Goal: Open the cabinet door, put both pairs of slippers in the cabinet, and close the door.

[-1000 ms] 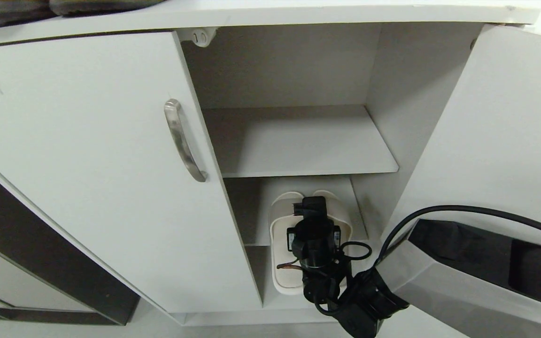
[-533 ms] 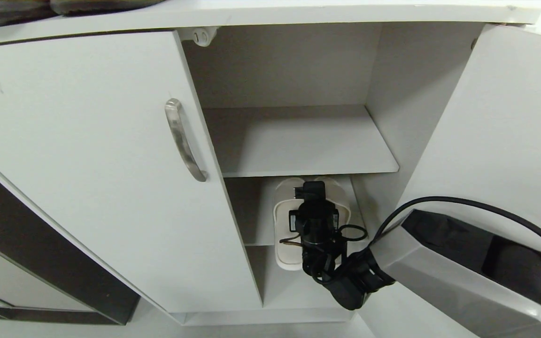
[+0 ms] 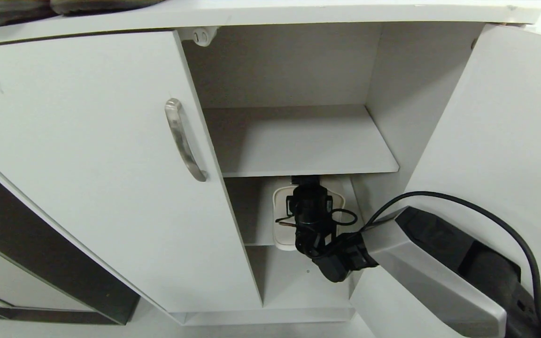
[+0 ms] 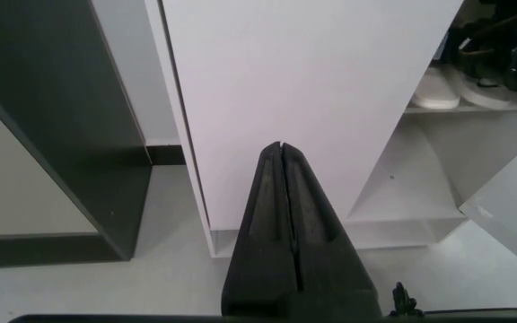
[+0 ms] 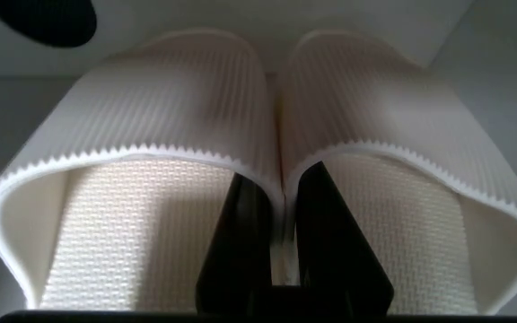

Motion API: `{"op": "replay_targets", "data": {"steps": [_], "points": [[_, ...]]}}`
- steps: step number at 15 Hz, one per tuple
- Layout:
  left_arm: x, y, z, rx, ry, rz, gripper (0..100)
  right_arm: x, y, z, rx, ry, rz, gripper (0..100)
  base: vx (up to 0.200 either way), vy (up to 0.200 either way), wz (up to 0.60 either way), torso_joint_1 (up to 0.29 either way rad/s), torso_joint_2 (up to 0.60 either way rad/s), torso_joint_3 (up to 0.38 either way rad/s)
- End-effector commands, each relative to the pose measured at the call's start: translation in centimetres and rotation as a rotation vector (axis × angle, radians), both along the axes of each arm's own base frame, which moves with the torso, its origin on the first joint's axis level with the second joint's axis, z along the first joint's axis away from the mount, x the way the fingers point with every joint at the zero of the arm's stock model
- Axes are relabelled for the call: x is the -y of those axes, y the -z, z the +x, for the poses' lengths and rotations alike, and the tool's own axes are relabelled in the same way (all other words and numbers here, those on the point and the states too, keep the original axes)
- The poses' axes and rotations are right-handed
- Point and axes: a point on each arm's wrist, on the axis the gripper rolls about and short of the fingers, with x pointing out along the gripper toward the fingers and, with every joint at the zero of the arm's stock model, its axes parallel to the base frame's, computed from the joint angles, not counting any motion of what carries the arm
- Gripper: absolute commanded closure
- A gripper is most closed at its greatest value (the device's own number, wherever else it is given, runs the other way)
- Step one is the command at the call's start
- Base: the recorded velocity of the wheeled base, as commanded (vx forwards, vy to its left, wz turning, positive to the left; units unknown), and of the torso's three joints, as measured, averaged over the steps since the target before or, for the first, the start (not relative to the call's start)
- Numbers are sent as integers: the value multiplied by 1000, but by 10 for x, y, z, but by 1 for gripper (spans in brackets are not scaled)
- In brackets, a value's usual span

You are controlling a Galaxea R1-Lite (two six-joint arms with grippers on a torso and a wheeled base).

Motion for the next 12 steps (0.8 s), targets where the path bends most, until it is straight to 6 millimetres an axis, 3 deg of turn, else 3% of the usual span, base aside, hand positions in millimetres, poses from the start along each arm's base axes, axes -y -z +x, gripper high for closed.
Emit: {"op": "replay_targets", "data": {"steps": [1,8,9,12], "points": [[0,0,0,-1,0,-1,100,-2,10,10,0,9,1,100,0,0,0,0,0,0],[0,0,0,-1,-3,-3,100,0,12,19,-7,25,-5,100,0,0,0,0,0,0],[0,0,0,-1,-3,-3,100,0,14,19,-9,25,-7,0,0,0,0,0,0,0],[0,0,0,-1,-3,-3,100,1,14,19,-11,26,-8,0,0,0,0,0,0,0]]}}
